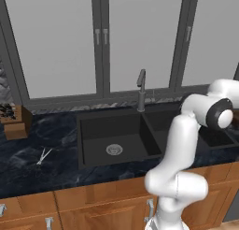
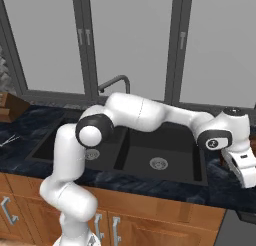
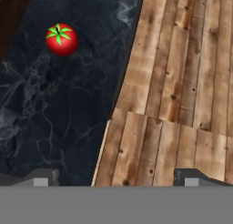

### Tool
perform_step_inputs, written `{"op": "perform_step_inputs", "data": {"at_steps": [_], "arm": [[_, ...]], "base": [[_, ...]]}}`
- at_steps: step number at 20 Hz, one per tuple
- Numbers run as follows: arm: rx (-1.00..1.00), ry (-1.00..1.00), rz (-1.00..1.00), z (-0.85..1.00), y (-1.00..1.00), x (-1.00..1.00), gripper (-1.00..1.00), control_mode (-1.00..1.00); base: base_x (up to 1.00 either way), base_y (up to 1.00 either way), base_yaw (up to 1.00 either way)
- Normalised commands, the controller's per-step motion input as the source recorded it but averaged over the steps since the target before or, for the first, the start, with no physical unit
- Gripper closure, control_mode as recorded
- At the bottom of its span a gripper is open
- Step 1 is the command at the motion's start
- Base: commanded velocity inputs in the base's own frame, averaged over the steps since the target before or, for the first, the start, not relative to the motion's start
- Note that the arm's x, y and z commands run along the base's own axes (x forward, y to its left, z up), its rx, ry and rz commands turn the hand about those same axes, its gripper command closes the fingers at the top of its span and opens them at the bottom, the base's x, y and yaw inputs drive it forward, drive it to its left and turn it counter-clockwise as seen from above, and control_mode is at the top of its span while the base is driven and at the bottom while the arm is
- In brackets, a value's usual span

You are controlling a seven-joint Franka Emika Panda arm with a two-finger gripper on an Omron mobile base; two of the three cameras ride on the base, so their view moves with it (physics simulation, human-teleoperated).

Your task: Pick up all produce items and place them in the sink. Turn on the sink faucet to wash them. Then turn the sink off and put them in the tray.

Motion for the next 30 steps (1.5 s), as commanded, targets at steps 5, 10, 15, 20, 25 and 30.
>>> {"op": "perform_step_inputs", "data": {"at_steps": [5,10,15,20,25,30], "arm": [[0.01,-0.02,0.07,-0.06,-0.29,0.29,-1.00,-1.00],[0.00,0.00,0.09,-0.31,-0.23,0.42,-1.00,-1.00],[-0.01,-0.05,0.07,-0.46,-0.30,0.18,-1.00,-1.00],[-0.01,-0.03,0.01,-0.32,-0.40,0.08,-1.00,-1.00],[0.00,-0.01,0.00,-0.12,-0.25,0.06,-1.00,-1.00],[0.00,0.00,0.00,-0.01,-0.22,0.13,-1.00,-1.00]], "base": [[0.00,0.00,0.00],[0.00,0.00,0.00],[0.00,0.00,0.00],[0.00,0.00,0.00],[0.00,0.00,0.00],[0.00,0.00,0.00]]}}
